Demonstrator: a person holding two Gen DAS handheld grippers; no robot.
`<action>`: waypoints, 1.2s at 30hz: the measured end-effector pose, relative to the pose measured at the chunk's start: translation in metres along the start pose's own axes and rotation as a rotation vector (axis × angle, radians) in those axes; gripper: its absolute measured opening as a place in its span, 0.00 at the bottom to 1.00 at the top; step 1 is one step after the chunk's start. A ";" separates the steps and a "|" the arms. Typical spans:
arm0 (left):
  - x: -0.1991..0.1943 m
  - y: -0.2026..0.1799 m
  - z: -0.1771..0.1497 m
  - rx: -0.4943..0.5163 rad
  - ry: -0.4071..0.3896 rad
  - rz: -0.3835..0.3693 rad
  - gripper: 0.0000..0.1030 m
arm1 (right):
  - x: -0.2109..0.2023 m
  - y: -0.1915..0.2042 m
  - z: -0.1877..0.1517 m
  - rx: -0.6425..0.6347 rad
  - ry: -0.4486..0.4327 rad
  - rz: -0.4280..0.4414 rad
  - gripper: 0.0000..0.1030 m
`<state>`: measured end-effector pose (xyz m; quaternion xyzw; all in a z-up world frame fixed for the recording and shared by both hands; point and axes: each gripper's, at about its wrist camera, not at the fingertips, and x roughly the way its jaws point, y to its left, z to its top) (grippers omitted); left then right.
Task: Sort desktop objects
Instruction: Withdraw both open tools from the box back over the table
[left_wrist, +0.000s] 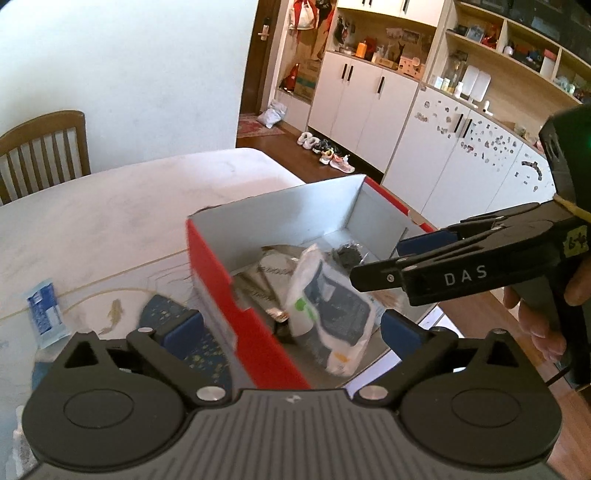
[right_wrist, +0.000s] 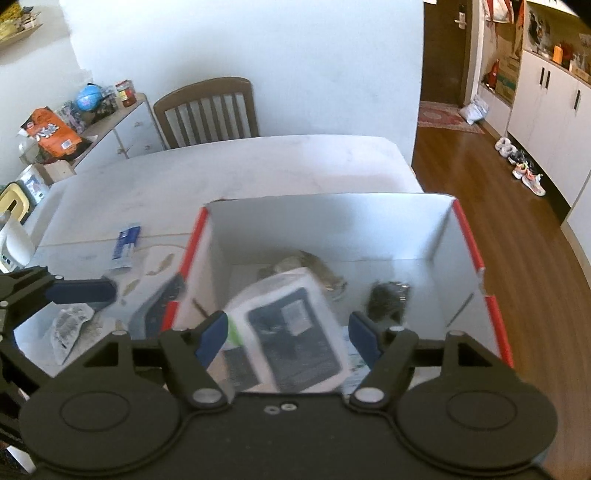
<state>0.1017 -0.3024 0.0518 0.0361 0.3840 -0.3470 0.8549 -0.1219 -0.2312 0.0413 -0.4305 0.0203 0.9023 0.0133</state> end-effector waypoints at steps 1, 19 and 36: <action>-0.003 0.005 -0.003 -0.002 0.002 -0.002 1.00 | 0.000 0.006 0.000 0.000 0.000 0.001 0.70; -0.072 0.105 -0.048 -0.018 -0.016 0.087 1.00 | 0.033 0.131 0.014 -0.053 0.006 0.029 0.71; -0.102 0.179 -0.081 -0.092 -0.033 0.126 1.00 | 0.079 0.213 0.026 -0.127 0.054 0.075 0.71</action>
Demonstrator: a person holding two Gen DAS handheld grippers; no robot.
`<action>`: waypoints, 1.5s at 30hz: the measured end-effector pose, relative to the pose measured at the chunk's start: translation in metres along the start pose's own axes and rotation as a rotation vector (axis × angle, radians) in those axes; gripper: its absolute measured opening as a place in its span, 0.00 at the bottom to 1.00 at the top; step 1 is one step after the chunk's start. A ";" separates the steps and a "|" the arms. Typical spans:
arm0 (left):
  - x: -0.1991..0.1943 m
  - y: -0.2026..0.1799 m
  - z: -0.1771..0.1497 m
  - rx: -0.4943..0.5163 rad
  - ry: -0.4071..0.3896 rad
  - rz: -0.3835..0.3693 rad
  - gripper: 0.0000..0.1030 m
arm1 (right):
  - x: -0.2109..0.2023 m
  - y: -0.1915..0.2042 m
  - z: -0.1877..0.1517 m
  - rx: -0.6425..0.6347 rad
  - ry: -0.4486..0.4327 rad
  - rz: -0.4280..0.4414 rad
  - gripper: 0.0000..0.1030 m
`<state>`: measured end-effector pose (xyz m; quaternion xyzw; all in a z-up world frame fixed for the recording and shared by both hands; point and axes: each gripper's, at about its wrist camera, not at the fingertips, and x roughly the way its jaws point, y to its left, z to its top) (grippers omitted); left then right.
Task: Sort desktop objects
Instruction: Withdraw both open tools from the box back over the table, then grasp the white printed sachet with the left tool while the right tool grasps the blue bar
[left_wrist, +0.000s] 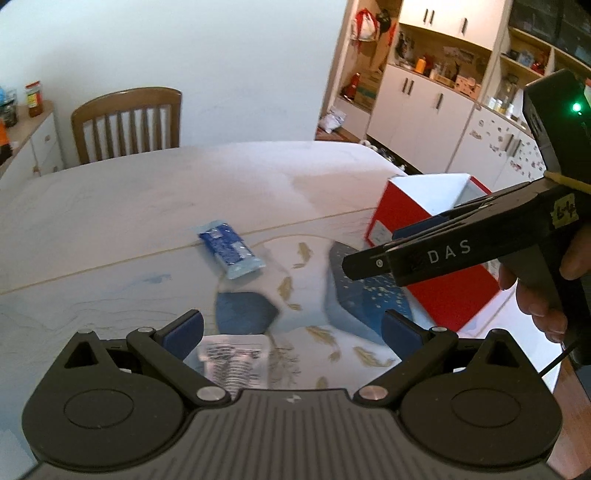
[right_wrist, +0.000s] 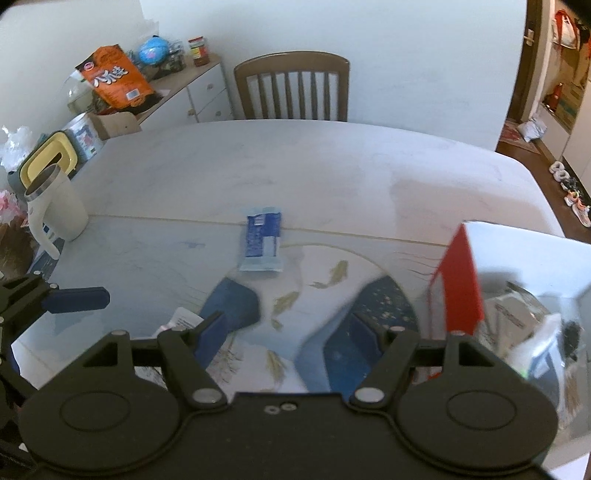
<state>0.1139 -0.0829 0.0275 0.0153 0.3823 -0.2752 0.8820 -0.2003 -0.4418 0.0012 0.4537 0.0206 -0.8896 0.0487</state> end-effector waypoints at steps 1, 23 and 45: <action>-0.001 0.003 -0.001 -0.003 -0.008 0.007 1.00 | 0.002 0.002 0.001 -0.004 0.000 0.002 0.71; 0.013 0.032 -0.024 -0.004 -0.043 0.078 1.00 | 0.057 0.029 0.022 -0.063 0.026 0.044 0.71; 0.050 0.040 -0.047 -0.013 -0.006 0.068 0.99 | 0.134 0.028 0.052 -0.086 0.060 0.019 0.70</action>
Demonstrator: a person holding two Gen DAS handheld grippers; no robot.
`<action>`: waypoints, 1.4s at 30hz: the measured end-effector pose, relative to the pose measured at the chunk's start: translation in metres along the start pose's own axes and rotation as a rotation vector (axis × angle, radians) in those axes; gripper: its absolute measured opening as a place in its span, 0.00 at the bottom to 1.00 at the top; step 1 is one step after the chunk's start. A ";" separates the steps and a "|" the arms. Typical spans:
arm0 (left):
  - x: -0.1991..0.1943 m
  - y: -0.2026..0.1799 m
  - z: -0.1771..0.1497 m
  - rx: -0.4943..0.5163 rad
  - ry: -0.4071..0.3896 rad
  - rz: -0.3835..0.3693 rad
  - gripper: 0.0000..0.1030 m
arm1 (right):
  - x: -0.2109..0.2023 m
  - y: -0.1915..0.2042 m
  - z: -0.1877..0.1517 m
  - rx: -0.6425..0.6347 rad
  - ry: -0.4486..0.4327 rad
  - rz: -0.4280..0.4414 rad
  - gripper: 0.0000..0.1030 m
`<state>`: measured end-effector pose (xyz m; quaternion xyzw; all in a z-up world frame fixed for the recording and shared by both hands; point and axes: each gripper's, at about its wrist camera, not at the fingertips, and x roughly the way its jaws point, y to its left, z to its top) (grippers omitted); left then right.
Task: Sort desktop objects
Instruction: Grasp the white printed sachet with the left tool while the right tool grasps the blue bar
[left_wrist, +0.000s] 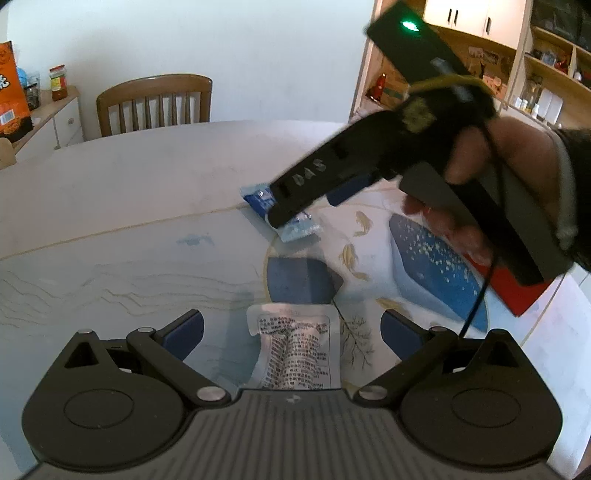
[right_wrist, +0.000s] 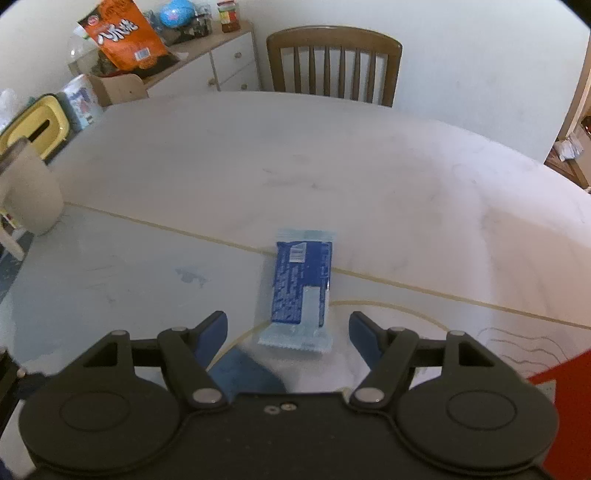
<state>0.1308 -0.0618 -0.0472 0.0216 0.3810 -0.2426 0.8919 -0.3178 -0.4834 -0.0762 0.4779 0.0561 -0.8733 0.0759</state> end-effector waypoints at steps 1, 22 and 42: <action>0.002 -0.001 -0.002 0.004 0.005 -0.001 0.99 | 0.004 0.000 0.001 0.000 0.004 -0.004 0.70; 0.028 -0.018 -0.024 0.117 0.039 0.059 0.66 | 0.039 0.003 0.003 -0.044 0.027 -0.062 0.66; 0.026 -0.009 -0.020 0.094 0.037 0.037 0.55 | 0.027 0.001 0.005 -0.036 0.020 -0.089 0.35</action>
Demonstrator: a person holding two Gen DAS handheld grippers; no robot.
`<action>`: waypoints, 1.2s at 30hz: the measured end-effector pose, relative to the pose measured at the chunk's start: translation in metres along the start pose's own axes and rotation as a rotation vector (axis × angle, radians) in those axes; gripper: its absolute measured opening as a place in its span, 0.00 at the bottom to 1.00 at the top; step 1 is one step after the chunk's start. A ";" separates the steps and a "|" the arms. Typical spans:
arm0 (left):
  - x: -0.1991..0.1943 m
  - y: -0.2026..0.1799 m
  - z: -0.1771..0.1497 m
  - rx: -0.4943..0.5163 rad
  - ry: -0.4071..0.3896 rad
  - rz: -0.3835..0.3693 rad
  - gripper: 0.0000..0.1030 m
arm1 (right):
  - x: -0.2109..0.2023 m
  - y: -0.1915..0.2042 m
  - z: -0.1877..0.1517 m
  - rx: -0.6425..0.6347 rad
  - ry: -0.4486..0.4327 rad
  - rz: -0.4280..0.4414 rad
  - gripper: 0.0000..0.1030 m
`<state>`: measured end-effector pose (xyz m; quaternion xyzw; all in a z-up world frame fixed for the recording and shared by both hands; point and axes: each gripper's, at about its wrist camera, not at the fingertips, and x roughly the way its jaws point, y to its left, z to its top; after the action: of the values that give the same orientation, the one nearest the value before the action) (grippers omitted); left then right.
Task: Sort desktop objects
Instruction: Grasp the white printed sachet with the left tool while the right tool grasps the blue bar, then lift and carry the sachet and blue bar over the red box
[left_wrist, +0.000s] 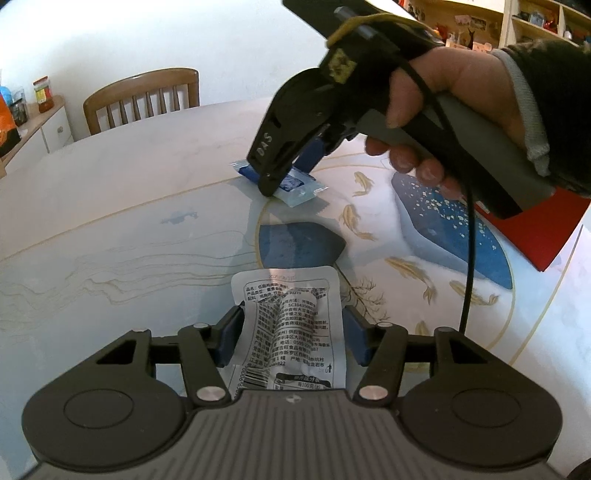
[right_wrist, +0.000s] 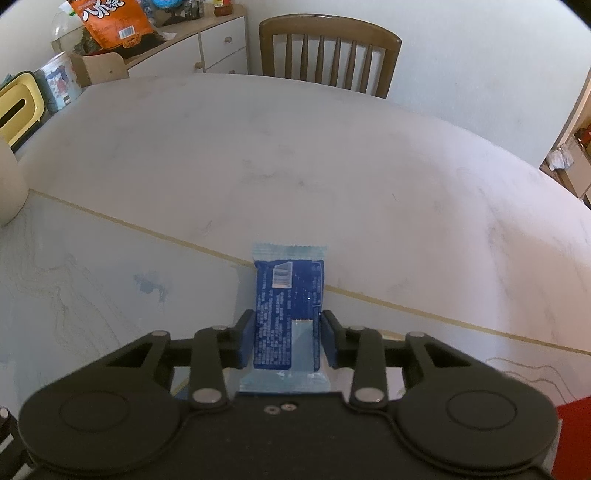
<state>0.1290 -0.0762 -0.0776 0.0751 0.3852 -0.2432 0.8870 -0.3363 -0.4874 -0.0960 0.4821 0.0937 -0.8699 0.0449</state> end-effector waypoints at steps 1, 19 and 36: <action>0.000 0.000 0.000 -0.002 0.000 -0.002 0.55 | -0.002 0.000 -0.001 0.002 0.000 -0.002 0.35; -0.018 0.013 0.007 -0.079 -0.019 -0.007 0.48 | -0.077 -0.003 -0.032 0.056 -0.018 0.036 0.35; -0.049 0.018 0.008 -0.158 -0.061 -0.009 0.46 | -0.137 -0.007 -0.061 0.107 -0.045 0.049 0.35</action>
<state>0.1140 -0.0443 -0.0375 -0.0043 0.3761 -0.2184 0.9005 -0.2139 -0.4696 -0.0113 0.4663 0.0342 -0.8830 0.0423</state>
